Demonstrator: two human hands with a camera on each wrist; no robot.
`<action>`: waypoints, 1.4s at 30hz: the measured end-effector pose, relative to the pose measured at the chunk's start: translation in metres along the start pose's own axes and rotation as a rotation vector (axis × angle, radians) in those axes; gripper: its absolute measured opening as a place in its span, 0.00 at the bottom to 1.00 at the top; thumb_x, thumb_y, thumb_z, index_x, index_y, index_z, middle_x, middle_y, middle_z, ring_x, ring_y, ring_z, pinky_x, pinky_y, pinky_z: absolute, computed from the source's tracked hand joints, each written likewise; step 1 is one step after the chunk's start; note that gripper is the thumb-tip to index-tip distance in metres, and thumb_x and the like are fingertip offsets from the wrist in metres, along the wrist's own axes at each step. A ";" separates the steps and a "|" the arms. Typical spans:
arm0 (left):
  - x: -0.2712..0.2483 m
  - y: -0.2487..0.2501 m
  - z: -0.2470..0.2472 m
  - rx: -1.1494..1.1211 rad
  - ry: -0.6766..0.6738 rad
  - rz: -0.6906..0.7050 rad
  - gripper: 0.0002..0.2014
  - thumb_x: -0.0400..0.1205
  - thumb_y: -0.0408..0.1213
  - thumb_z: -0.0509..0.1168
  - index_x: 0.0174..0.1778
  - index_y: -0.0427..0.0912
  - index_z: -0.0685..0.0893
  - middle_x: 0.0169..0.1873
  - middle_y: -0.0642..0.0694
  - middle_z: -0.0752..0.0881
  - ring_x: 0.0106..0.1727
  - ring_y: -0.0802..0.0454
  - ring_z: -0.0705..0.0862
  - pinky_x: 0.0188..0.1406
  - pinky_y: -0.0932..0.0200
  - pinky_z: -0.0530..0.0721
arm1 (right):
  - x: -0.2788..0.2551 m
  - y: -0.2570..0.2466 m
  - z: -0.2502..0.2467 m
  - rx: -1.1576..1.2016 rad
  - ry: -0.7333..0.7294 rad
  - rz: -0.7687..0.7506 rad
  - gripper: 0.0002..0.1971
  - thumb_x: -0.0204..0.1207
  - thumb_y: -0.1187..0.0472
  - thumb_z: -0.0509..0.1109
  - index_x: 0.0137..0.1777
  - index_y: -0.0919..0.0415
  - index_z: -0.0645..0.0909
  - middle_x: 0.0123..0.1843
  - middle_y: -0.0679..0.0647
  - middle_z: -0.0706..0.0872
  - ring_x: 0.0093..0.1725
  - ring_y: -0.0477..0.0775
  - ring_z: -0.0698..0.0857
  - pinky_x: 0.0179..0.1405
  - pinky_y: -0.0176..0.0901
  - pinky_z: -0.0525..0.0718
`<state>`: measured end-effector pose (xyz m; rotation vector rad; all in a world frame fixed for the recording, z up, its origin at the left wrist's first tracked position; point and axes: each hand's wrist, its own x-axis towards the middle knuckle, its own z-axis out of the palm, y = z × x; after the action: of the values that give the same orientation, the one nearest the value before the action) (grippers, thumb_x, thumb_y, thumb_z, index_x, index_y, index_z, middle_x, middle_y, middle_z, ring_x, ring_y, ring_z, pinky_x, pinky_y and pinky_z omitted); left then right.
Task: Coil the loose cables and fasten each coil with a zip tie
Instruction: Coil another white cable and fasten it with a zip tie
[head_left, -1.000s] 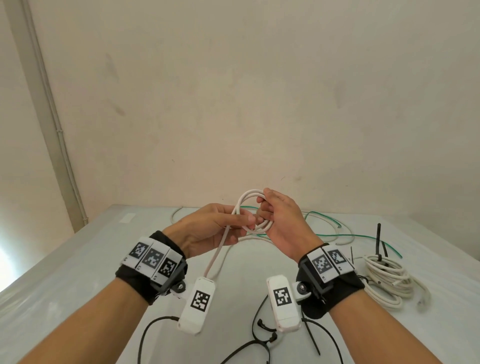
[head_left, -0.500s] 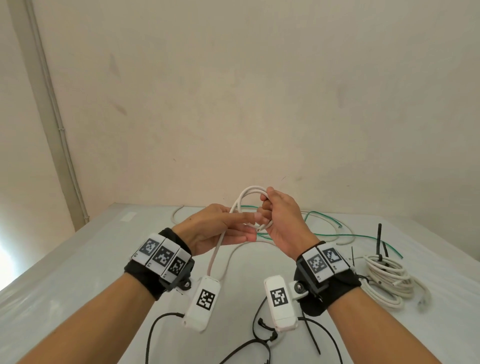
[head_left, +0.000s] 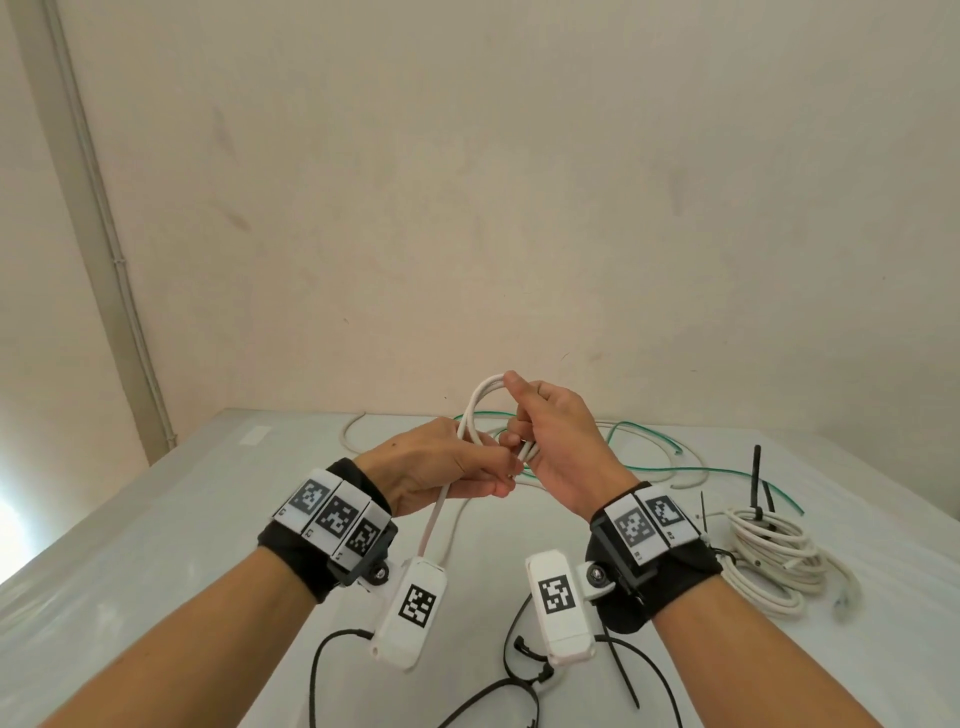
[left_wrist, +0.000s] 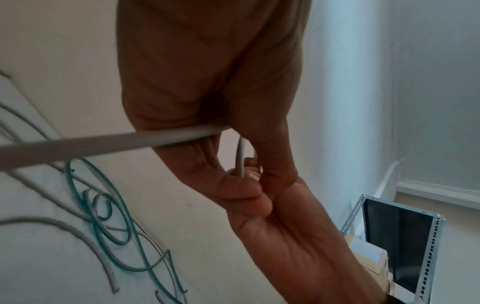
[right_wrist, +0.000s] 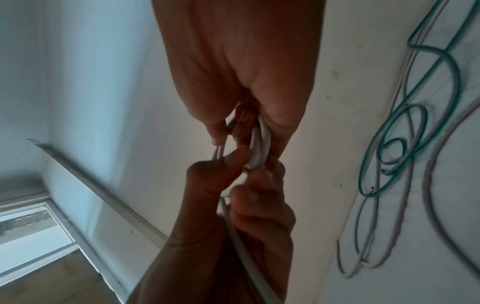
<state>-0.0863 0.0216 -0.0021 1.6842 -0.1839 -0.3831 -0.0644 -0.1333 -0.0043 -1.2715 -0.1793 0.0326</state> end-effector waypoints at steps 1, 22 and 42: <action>0.000 0.000 0.000 0.009 -0.015 0.002 0.01 0.78 0.27 0.77 0.42 0.34 0.91 0.37 0.40 0.91 0.39 0.54 0.90 0.48 0.64 0.89 | 0.001 -0.001 -0.001 0.014 0.005 -0.005 0.15 0.87 0.52 0.71 0.42 0.59 0.74 0.25 0.47 0.65 0.22 0.48 0.70 0.32 0.44 0.78; -0.002 -0.021 -0.005 -0.081 0.197 0.313 0.21 0.93 0.39 0.58 0.41 0.46 0.95 0.36 0.47 0.83 0.41 0.50 0.78 0.44 0.58 0.77 | 0.002 -0.005 0.002 0.105 0.126 -0.115 0.15 0.91 0.51 0.64 0.43 0.56 0.71 0.31 0.50 0.60 0.24 0.46 0.61 0.22 0.37 0.69; -0.009 0.007 -0.023 -0.194 0.179 0.270 0.07 0.84 0.35 0.73 0.52 0.35 0.86 0.46 0.35 0.84 0.40 0.44 0.86 0.49 0.54 0.92 | -0.001 0.004 0.024 0.023 0.171 -0.013 0.17 0.93 0.46 0.58 0.45 0.55 0.74 0.28 0.48 0.69 0.21 0.44 0.75 0.33 0.43 0.76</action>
<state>-0.0861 0.0452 0.0085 1.4691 -0.2308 -0.0449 -0.0690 -0.1100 -0.0012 -1.2433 -0.0397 -0.0846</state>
